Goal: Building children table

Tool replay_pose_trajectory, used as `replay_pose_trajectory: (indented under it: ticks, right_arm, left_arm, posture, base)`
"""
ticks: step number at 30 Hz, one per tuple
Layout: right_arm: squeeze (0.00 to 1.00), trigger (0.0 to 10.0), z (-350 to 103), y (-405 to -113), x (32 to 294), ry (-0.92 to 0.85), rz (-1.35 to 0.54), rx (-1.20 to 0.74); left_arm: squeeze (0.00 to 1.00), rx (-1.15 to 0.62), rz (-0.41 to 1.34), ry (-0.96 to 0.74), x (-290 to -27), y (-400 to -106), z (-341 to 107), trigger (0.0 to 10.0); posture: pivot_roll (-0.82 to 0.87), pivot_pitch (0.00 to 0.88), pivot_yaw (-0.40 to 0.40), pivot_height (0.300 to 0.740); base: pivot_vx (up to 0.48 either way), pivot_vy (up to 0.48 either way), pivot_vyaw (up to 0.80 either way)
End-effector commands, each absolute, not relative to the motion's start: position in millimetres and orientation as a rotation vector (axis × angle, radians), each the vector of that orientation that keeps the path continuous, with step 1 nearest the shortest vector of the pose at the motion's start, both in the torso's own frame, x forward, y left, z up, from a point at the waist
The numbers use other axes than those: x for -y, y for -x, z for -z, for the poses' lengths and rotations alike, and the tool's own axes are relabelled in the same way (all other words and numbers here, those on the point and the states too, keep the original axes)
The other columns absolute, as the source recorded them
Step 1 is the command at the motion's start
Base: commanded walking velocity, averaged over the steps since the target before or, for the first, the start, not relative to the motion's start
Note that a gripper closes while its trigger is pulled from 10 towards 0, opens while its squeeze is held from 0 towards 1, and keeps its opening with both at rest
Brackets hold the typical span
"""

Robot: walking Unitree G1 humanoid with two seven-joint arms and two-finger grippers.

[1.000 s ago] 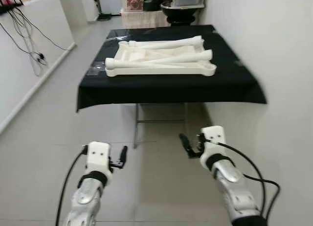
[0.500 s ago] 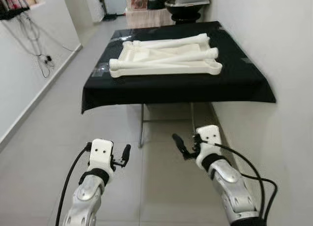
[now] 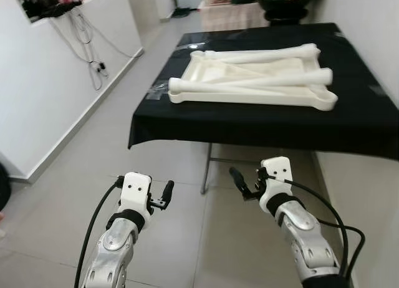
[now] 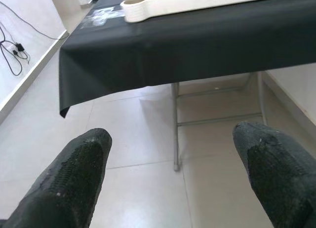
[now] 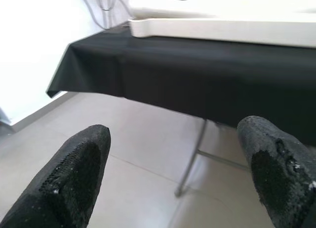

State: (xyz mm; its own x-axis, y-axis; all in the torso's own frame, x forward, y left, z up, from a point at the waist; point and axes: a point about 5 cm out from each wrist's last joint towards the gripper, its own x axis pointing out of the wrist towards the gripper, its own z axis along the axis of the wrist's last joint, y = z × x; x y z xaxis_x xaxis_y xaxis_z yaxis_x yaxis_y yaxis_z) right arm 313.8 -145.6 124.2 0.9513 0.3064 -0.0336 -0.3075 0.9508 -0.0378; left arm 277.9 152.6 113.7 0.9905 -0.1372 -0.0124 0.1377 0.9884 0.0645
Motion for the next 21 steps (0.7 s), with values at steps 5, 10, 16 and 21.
replay_pose_trajectory:
  ticks: [5,10,16,21]
  right_arm:
    - [0.00,10.0,-124.6,-315.8,141.5,0.033,-0.326,-0.023]
    - [0.00,10.0,-123.8,-316.2,141.6,0.029,-0.324,-0.027]
    - [0.00,10.0,-121.1,-317.0,142.7,0.005,-0.316,-0.044]
    - [0.00,10.0,-121.2,-317.1,142.0,-0.006,-0.317,-0.034]
  left_arm:
    - [0.00,-0.005,0.151,-0.084,-153.7,-279.1,-116.1,10.0]
    - [0.00,-0.001,0.166,-0.084,-150.7,-281.4,-117.3,10.0]
    - [0.00,-0.003,0.175,-0.084,-149.9,-282.0,-116.5,10.0]
    - [0.00,-0.003,0.185,-0.090,-149.5,-282.6,-116.4,10.0]
  posture:
    - [-0.11,0.090,0.067,0.740]
    - [-0.10,0.083,0.063,0.740]
    - [-0.10,0.071,0.067,0.740]
    - [-0.10,0.064,0.074,0.740]
  base:
    - [0.292,0.000,0.00]
    - [0.292,0.000,0.00]
    - [0.284,0.000,-0.27]
    - [0.283,0.000,-0.72]
